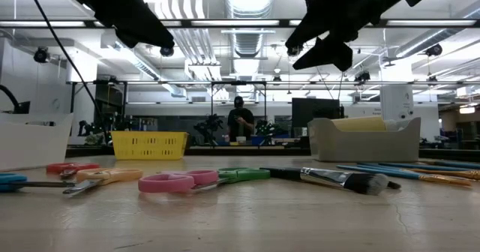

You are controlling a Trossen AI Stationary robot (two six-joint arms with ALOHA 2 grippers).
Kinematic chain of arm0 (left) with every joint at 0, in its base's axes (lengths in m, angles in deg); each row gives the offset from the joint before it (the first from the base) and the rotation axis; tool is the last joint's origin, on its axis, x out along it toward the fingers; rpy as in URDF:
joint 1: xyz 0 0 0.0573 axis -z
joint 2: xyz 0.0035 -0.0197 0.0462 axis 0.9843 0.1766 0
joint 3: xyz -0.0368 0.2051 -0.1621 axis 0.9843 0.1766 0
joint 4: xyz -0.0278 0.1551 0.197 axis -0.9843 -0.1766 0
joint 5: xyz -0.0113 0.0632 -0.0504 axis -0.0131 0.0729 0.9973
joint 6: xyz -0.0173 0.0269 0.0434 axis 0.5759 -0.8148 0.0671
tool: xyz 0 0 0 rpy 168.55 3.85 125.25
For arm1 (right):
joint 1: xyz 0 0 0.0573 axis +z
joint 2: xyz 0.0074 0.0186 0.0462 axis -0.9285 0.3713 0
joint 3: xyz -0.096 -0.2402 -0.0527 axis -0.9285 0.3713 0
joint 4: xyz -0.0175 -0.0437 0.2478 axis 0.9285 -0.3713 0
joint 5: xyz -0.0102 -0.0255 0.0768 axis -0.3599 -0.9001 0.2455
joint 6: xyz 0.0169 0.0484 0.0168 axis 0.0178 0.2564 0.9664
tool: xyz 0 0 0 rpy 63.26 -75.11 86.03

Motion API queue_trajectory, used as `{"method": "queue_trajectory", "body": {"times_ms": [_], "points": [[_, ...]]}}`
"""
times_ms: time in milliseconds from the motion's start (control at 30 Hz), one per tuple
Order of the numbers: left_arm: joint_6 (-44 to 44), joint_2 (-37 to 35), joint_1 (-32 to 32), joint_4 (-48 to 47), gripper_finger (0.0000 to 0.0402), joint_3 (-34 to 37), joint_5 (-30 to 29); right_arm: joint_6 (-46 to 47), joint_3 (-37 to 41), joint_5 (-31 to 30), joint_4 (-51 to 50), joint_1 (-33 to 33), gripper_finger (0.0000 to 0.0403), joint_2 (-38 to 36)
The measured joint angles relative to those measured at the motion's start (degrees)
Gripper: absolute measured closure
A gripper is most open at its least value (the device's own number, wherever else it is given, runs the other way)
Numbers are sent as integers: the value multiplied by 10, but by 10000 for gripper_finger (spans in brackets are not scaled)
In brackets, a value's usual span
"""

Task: Pick & Place Paint Supplies
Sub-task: Put the black eyeshadow brush into the white bin

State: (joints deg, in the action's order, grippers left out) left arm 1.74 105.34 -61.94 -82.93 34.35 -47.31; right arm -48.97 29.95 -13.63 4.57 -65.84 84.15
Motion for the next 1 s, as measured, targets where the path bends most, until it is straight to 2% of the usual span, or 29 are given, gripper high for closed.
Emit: {"method": "queue_trajectory", "body": {"times_ms": [200,533,667,833,1000], "points": [[0,0,0,0,310,0,0,39,0,-5,-5,19,133,10],[0,0,0,-1,310,0,0,149,-7,-14,-19,61,133,95],[0,0,0,-1,310,0,0,189,-57,-15,-102,76,133,138],[0,0,0,-1,310,0,0,238,-160,-15,-248,95,133,207],[0,0,0,-1,310,0,0,281,-237,-15,-317,102,133,278]]}}
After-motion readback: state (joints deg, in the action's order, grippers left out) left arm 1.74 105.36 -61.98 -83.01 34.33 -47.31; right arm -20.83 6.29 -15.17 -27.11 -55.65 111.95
